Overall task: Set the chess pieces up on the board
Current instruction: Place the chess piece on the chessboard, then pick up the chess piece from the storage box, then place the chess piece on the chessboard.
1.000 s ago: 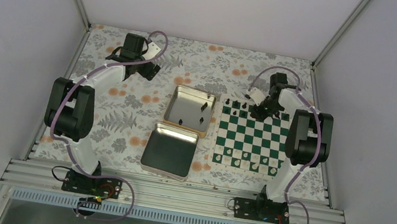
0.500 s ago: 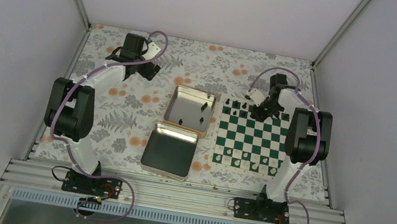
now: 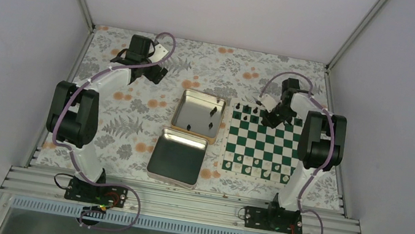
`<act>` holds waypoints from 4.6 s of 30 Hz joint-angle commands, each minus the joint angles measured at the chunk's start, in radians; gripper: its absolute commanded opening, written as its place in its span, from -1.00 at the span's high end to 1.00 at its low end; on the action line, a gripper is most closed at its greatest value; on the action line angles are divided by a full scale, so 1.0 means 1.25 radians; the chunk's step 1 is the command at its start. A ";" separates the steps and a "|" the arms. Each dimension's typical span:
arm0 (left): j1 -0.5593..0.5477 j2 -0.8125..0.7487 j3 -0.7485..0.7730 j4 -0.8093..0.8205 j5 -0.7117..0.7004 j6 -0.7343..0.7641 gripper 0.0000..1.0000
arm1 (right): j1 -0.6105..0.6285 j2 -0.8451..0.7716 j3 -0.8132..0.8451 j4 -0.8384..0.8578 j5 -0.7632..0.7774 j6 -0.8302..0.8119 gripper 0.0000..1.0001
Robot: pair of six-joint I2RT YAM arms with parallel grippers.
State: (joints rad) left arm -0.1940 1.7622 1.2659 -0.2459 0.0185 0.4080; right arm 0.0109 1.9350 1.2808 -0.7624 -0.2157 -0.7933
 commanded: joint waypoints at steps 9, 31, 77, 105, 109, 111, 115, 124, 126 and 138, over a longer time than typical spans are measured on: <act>-0.003 0.012 0.022 0.000 0.001 0.002 -1.00 | -0.008 -0.030 -0.003 -0.013 0.020 -0.005 0.59; -0.004 -0.008 0.014 0.004 0.005 0.002 -1.00 | 0.253 -0.053 0.292 -0.163 0.011 0.033 0.38; -0.007 -0.030 -0.008 0.019 0.007 0.004 -1.00 | 0.434 0.218 0.406 -0.157 0.057 0.006 0.40; 0.003 -0.018 -0.011 0.024 0.014 0.005 -1.00 | 0.436 0.238 0.448 -0.168 0.041 -0.004 0.91; 0.004 -0.019 -0.010 0.022 0.013 0.005 -1.00 | 0.434 0.200 0.449 -0.177 0.040 0.001 0.91; 0.004 -0.021 -0.007 0.020 0.013 0.005 -1.00 | 0.428 0.169 0.450 -0.186 0.036 0.005 0.91; 0.004 -0.025 -0.005 0.019 0.010 0.005 -1.00 | 0.398 0.101 0.451 -0.212 0.033 0.014 0.91; 0.003 -0.029 -0.002 0.014 0.010 0.005 -1.00 | 0.199 -0.064 0.317 -0.227 0.019 0.013 0.91; 0.003 -0.028 -0.002 0.014 0.012 0.005 -1.00 | 0.153 -0.109 0.253 -0.206 0.012 0.013 0.91; -0.008 -0.017 0.013 0.002 0.012 0.002 -1.00 | -0.033 -0.159 0.010 -0.101 -0.011 -0.018 0.92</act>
State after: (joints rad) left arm -0.1951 1.7493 1.2587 -0.2417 0.0200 0.4080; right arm 0.0242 1.7550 1.3312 -0.9520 -0.2008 -0.7925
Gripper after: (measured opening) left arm 0.999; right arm 0.070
